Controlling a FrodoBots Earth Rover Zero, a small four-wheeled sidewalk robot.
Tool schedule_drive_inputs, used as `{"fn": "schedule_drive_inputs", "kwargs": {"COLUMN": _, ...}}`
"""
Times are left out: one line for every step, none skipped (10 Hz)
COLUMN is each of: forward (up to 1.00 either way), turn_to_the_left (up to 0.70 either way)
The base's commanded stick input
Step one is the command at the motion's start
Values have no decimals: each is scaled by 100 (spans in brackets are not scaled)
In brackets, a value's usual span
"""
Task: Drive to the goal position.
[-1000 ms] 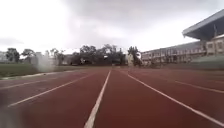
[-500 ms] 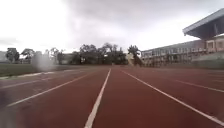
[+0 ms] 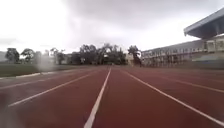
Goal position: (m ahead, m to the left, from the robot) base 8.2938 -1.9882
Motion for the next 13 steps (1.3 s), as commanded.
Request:
{"fn": "schedule_drive_inputs", "kwargs": {"forward": 45, "turn_to_the_left": 0}}
{"fn": "schedule_drive_inputs", "kwargs": {"forward": 45, "turn_to_the_left": 0}}
{"fn": "schedule_drive_inputs", "kwargs": {"forward": 45, "turn_to_the_left": 0}}
{"fn": "schedule_drive_inputs", "kwargs": {"forward": 45, "turn_to_the_left": 0}}
{"fn": "schedule_drive_inputs", "kwargs": {"forward": 45, "turn_to_the_left": 0}}
{"fn": "schedule_drive_inputs", "kwargs": {"forward": 45, "turn_to_the_left": 0}}
{"fn": "schedule_drive_inputs", "kwargs": {"forward": 45, "turn_to_the_left": 0}}
{"fn": "schedule_drive_inputs", "kwargs": {"forward": 45, "turn_to_the_left": 0}}
{"fn": "schedule_drive_inputs", "kwargs": {"forward": 45, "turn_to_the_left": 0}}
{"fn": "schedule_drive_inputs", "kwargs": {"forward": 45, "turn_to_the_left": 0}}
{"fn": "schedule_drive_inputs", "kwargs": {"forward": 45, "turn_to_the_left": 0}}
{"fn": "schedule_drive_inputs", "kwargs": {"forward": 45, "turn_to_the_left": -16}}
{"fn": "schedule_drive_inputs", "kwargs": {"forward": 45, "turn_to_the_left": -27}}
